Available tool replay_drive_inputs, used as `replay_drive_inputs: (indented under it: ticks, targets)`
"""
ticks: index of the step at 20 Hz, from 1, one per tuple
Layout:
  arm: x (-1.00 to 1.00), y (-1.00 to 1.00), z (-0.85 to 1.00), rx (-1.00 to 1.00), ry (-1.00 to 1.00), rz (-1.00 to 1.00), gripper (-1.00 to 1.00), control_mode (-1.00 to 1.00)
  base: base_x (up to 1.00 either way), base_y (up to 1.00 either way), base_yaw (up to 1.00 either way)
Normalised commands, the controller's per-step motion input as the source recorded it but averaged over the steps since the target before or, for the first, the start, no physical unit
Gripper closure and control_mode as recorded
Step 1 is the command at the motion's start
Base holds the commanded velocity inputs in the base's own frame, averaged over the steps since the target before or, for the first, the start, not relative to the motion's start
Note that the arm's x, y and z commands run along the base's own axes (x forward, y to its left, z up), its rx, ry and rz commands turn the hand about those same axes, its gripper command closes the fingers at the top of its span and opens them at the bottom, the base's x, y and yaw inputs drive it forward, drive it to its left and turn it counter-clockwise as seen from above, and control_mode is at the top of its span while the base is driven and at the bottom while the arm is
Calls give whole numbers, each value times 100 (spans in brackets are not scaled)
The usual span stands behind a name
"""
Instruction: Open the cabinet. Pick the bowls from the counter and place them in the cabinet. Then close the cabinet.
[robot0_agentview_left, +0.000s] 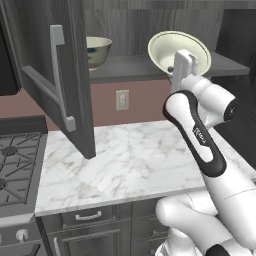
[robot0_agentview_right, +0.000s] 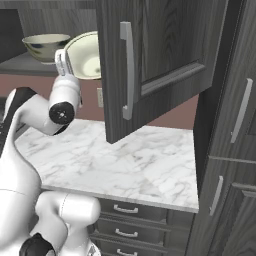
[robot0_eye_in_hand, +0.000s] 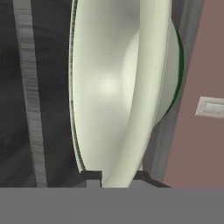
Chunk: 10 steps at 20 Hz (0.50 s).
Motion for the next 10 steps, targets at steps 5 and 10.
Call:
replay_drive_inputs:
  ticks: [5,10]
  targets:
    - [62,0,0,0,6,6,100,-100,0,0,0]
    - [66,0,0,0,4,5,100,-100,0,0,0]
